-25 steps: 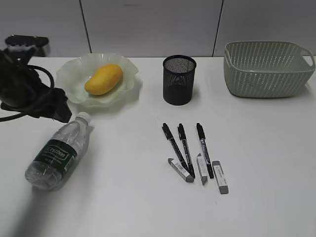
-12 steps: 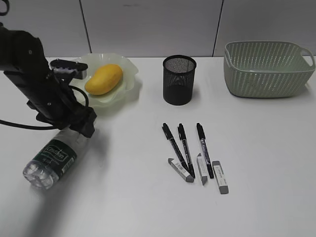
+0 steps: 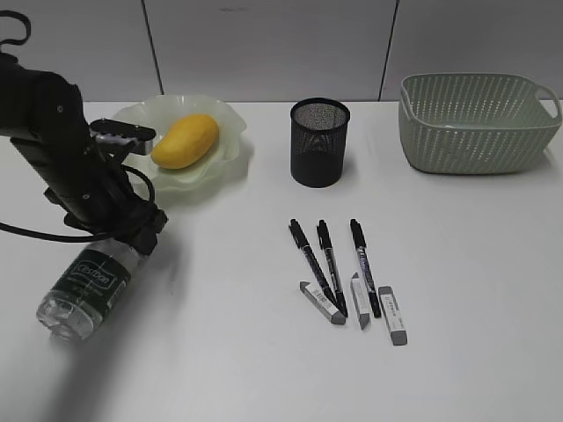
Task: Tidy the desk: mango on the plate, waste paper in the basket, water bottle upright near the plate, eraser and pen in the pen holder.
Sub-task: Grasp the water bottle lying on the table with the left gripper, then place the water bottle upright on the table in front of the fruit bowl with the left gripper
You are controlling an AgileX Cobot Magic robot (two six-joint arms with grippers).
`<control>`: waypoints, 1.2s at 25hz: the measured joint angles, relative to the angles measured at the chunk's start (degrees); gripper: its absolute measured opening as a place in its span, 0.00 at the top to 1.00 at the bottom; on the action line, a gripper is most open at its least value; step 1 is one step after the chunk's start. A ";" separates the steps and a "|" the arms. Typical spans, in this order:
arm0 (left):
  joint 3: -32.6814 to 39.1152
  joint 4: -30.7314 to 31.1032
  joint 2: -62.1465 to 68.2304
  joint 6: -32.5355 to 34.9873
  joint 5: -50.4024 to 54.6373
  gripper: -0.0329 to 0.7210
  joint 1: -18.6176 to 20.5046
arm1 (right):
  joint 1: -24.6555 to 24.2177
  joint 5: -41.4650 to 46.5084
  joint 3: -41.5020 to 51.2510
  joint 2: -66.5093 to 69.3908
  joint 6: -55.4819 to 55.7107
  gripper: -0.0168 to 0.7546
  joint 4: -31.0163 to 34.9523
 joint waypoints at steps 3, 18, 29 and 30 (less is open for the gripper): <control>7.20 0.00 -7.12 0.00 -6.61 0.38 0.00 | 0.00 0.00 0.00 0.00 0.05 0.58 0.00; 38.98 -1.02 -20.82 0.00 -82.84 0.41 0.00 | 0.00 0.00 0.00 0.00 0.05 0.61 0.00; 39.04 0.80 -8.12 -4.49 -94.23 0.41 0.05 | 0.00 0.00 0.00 0.00 0.05 0.62 0.00; 39.04 1.18 -8.02 -4.55 -94.29 0.41 0.05 | 0.00 0.00 0.00 0.00 0.05 0.62 0.00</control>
